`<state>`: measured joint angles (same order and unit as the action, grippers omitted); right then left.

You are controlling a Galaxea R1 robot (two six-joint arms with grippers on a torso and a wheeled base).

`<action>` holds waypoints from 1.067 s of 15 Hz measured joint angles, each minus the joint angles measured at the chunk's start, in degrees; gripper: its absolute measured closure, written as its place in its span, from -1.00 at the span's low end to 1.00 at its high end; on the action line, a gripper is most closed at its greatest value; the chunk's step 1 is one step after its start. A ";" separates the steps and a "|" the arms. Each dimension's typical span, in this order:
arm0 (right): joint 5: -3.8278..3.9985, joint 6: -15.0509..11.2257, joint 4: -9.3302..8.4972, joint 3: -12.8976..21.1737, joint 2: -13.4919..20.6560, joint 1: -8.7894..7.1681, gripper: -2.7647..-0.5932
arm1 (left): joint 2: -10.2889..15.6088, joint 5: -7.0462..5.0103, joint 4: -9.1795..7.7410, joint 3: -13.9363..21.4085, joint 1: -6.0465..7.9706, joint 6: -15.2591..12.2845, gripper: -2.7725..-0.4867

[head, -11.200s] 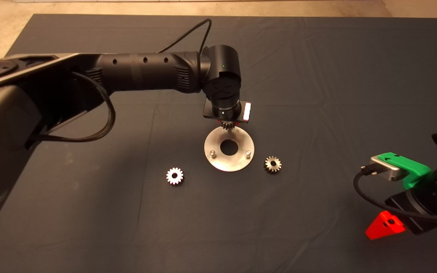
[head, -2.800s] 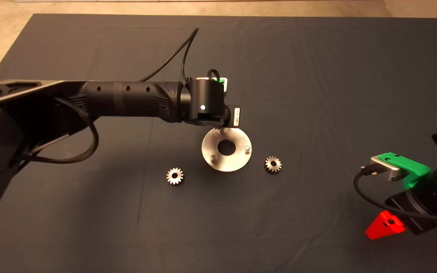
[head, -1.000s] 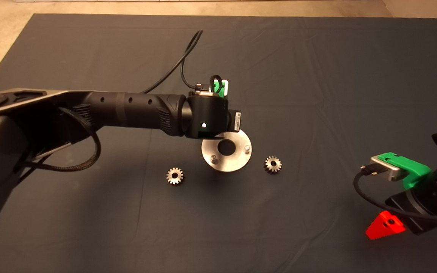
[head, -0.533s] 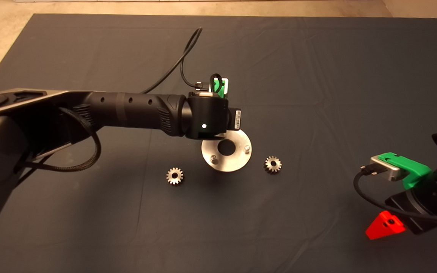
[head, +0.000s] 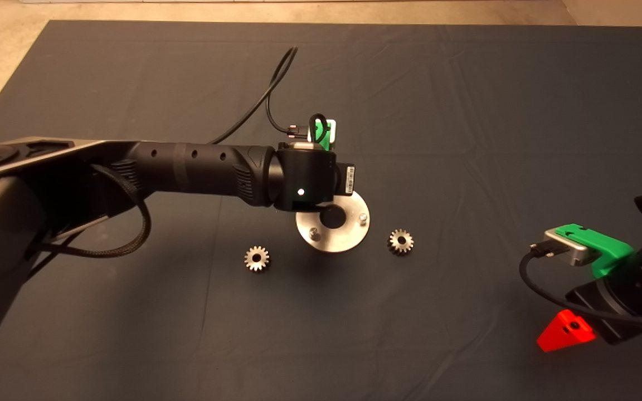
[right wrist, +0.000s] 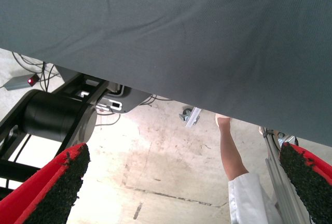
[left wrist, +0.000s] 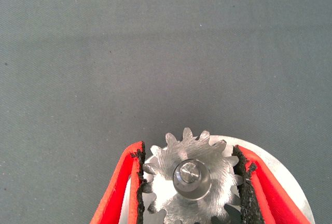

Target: Install three planetary gears onto the carrier pins

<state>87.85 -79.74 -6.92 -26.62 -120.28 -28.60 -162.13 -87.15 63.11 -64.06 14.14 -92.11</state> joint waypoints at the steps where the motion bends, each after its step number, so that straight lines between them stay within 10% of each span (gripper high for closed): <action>1: 0.00 0.00 -0.02 0.00 -0.02 0.02 -0.97 | -0.11 -0.04 0.15 -0.01 0.00 0.00 0.66; 16: 0.00 0.00 -0.02 0.00 0.00 0.02 -0.97 | -0.71 -0.11 1.44 -0.02 -0.67 -0.22 0.66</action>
<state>87.85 -79.74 -6.94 -26.62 -120.28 -28.57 -162.84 -87.26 64.55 -64.09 13.47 -92.33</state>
